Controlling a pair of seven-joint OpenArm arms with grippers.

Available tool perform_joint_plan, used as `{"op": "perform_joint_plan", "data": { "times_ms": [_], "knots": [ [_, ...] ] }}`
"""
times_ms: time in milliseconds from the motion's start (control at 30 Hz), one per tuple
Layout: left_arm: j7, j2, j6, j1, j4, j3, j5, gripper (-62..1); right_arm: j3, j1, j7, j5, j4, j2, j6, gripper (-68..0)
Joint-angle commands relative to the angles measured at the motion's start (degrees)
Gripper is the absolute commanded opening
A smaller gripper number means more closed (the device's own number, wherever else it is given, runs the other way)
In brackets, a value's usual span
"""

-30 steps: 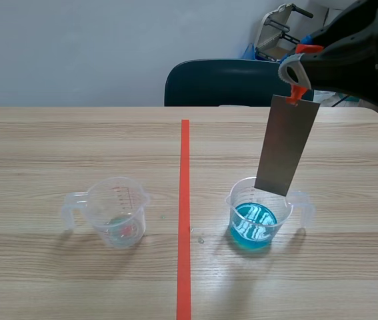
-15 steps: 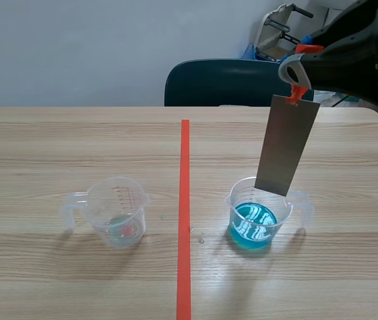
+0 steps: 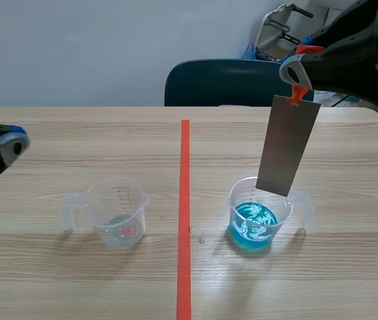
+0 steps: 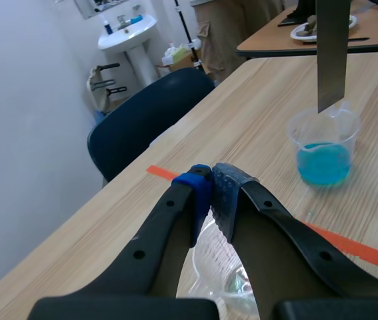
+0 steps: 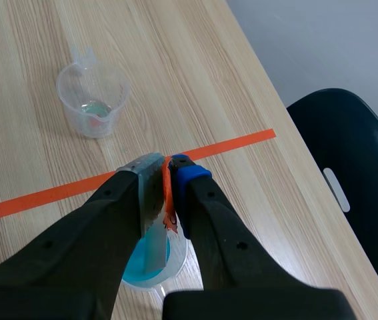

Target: Do the redox reaction experiment

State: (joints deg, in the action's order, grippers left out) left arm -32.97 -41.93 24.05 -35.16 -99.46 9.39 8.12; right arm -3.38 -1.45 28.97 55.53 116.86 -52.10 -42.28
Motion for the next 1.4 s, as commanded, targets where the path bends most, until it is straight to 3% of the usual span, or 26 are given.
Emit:
{"op": "perform_joint_plan", "data": {
  "times_ms": [0,167,300,433,567,933,1367],
  "knots": [
    [0.50,0.28,-0.26,1.99,-0.57,-2.45,0.63,-58.1,0.31,1.14,-0.63,0.24,0.46,-0.57,0.20,-66.9],
    [5.53,0.33,-0.55,9.42,-0.55,-11.39,0.66,-58.2,0.31,1.14,-0.63,0.24,0.46,-0.57,0.20,-66.9],
    [8.57,1.14,-2.58,14.47,-0.55,-18.51,0.63,-58.2,0.31,1.14,-0.63,0.24,0.46,-0.57,0.20,-66.9],
    [13.00,4.50,-5.05,19.23,-0.04,-24.13,0.57,-58.2,0.31,1.14,-0.63,0.24,0.46,-0.57,0.20,-66.9],
    [16.65,9.53,-5.46,24.06,3.48,-28.33,-0.13,-58.2,0.31,1.14,-0.63,0.24,0.46,-0.57,0.20,-66.9],
    [17.79,21.49,-5.49,31.74,16.98,-33.18,-7.43,-58.2,0.31,1.14,-0.63,0.24,0.46,-0.57,0.20,-66.9],
    [17.46,28.26,-5.46,38.60,21.84,-38.23,-9.31,-58.2,0.31,1.14,-0.63,0.22,0.46,-0.57,0.20,-66.9]
  ]
}}
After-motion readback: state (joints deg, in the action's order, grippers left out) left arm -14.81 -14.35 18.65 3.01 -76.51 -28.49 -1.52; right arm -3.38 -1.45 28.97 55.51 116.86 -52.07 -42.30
